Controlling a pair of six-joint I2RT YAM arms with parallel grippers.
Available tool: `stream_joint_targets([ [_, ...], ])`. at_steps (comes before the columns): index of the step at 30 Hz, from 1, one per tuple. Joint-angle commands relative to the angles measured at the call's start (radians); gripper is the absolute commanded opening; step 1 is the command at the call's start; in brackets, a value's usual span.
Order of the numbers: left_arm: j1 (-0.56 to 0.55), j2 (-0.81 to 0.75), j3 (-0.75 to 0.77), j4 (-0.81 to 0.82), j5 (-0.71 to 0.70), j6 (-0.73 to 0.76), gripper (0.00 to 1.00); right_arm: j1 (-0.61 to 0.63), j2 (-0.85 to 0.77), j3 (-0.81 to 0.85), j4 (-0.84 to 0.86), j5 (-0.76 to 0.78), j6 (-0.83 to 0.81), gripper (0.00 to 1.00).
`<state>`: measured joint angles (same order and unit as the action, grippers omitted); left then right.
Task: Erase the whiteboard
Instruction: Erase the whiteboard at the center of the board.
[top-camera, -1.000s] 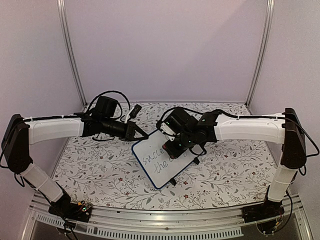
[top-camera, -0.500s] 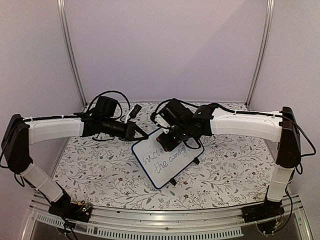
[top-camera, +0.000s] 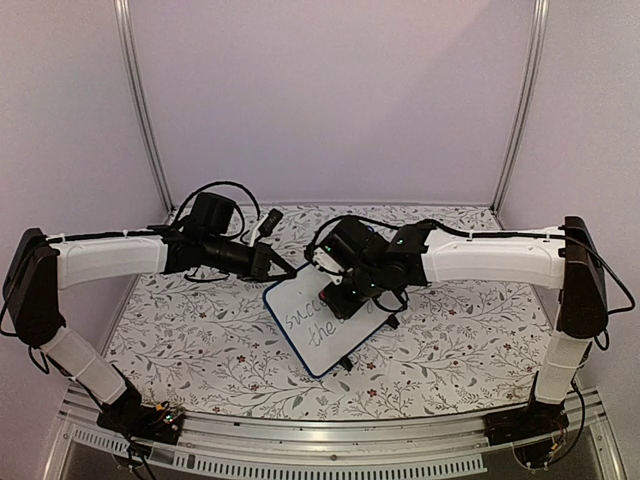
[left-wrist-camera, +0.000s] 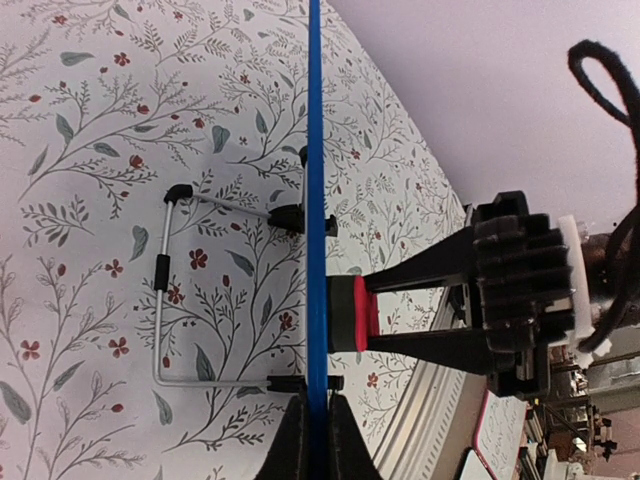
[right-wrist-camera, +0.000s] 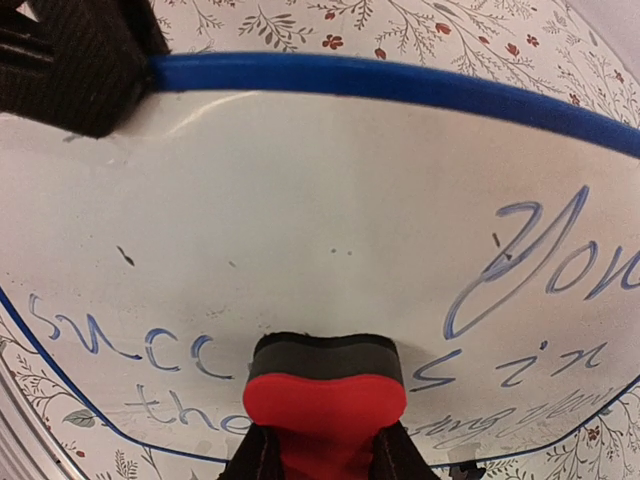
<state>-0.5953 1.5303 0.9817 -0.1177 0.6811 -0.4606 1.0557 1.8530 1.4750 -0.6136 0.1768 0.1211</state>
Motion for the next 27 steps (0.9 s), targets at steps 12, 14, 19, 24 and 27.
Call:
stream_joint_targets([
  [12,-0.011,-0.004,-0.008,0.028,0.035,0.017,0.00,0.076,0.055,0.079,-0.017,-0.024,-0.013,0.19],
  [14,-0.011,-0.002,-0.008,0.028,0.036,0.018,0.00,0.084,0.056,0.078,-0.016,-0.024,-0.009,0.19],
  [19,-0.011,-0.002,-0.008,0.028,0.035,0.017,0.00,0.112,0.056,0.077,-0.009,-0.026,-0.010,0.19],
  [24,-0.011,-0.003,-0.008,0.028,0.034,0.016,0.00,0.130,0.064,0.100,-0.008,-0.020,-0.012,0.19],
  [27,-0.011,-0.002,-0.008,0.028,0.034,0.016,0.00,0.139,0.070,0.121,-0.009,-0.016,-0.014,0.19],
])
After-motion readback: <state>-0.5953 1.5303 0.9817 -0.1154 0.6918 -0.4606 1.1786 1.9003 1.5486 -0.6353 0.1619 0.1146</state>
